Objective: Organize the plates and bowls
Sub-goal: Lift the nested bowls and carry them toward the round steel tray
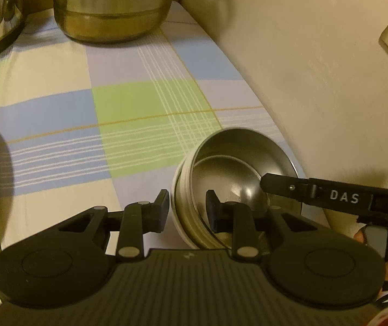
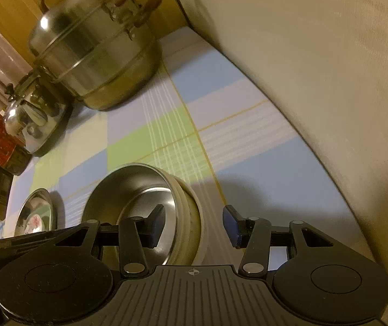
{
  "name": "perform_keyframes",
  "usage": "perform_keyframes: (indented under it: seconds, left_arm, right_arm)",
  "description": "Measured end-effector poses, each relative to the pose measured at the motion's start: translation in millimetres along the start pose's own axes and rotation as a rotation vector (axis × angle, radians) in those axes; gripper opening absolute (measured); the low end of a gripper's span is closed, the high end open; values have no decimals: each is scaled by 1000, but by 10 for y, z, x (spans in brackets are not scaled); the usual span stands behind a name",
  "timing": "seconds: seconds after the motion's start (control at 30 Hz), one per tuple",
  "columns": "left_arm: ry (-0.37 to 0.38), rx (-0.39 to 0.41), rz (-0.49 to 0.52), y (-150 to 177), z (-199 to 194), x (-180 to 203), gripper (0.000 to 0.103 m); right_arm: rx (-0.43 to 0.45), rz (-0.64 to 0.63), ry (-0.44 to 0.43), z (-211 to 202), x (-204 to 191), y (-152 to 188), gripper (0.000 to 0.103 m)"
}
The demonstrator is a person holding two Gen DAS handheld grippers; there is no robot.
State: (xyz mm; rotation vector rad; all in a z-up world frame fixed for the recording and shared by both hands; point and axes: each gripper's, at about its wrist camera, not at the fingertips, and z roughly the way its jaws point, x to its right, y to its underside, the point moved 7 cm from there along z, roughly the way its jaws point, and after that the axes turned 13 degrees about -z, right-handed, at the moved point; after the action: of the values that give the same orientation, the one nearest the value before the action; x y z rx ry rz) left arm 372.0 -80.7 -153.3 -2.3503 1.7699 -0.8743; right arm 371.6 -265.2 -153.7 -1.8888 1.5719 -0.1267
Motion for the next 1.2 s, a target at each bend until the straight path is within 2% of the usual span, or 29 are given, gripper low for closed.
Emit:
perform_keyframes:
  seconds: [0.03,0.13,0.37,0.5,1.2]
  left_arm:
    - [1,-4,-2,8,9,-1,25]
    - [-1,-9,-1,13,27,-1,25]
    - [-9,-8,-5,16,20,-13,26]
    - [-28,1,-29,44,-47,-101,25]
    - [-190,121,-322,480,-865,-1322,24]
  right_arm:
    - [-8,3,-2,17,4,7,38]
    - [-23,26,-31,55,1,11,29]
    - [-46,-27,5,98,-78,-25,26]
    - [-67,-46,-9,139,-173,-11,26]
    - [-191,-352,-211,540,-1534,292,26]
